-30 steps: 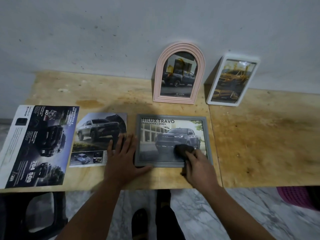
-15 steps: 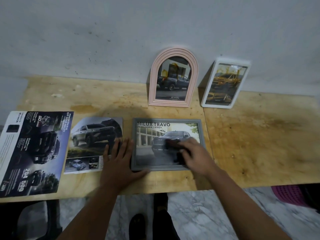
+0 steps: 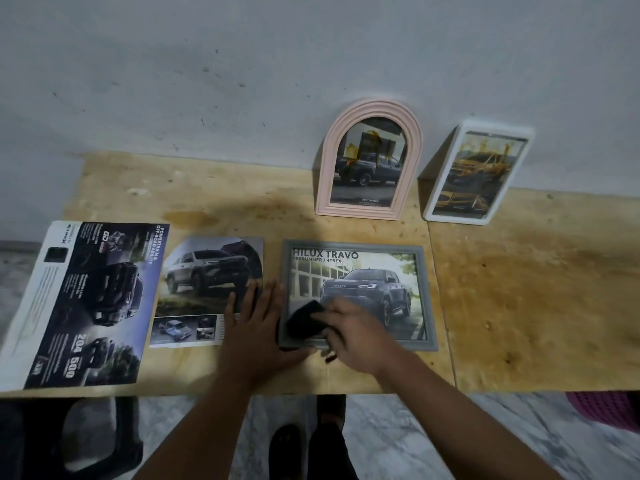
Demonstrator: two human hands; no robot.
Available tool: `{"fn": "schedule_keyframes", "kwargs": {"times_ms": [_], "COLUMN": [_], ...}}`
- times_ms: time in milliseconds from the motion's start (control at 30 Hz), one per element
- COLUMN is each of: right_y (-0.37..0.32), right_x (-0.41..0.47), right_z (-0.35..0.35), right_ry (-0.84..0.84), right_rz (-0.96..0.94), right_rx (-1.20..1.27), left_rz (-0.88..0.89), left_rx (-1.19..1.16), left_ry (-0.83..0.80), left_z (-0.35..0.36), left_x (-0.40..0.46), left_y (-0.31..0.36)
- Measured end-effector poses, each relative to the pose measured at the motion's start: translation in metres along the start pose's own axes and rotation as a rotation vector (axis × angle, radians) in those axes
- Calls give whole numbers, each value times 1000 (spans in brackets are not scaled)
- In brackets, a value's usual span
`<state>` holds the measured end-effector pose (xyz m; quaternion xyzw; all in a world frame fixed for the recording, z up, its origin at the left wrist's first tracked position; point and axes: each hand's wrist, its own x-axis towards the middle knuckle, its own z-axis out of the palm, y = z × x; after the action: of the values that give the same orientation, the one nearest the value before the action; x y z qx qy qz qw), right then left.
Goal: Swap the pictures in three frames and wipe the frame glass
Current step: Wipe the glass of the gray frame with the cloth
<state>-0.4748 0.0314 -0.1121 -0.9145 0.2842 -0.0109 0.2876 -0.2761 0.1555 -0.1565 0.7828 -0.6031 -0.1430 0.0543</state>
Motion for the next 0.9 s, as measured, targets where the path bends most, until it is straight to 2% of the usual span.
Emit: {"fn": "schedule_keyframes", "kwargs": {"times_ms": [67,133,200,233,400,467,600,667,800,867,900], "right_y": [24,59,81,83,50,34,4,1,20,31,37], "right_x": [5,5,7,11,56,72,79,69,34,31,37], "right_z": [-29,-53,-57,-51,-3,10,22,27,15,-3,-11], "right_ry": [121,303,334,326,266,207,27,10,-14,0,58], "right_rz": [156,429,609,604,363,289,168,85,-177,-199,-147], "right_rx": [18,-58,-175,-222,-227,-220,-355,-370,-123,-3,21], "left_rz": [2,1,4,5,5,15,19,18,9,2,0], "left_rx": [-10,-10,-9,-9,2,13,27,23,6,-2,-4], "left_ry": [5,-1,-1,0,10,18,7,-8,-12,-9,-9], "left_z": [-1,-2,-2,-2,-4,-3,-2,-3,-4,-4,-5], "left_x": [0,1,1,1,4,4,4,4,3,3,3], "left_y": [0,0,0,0,2,1,-1,-1,1,0,0]}}
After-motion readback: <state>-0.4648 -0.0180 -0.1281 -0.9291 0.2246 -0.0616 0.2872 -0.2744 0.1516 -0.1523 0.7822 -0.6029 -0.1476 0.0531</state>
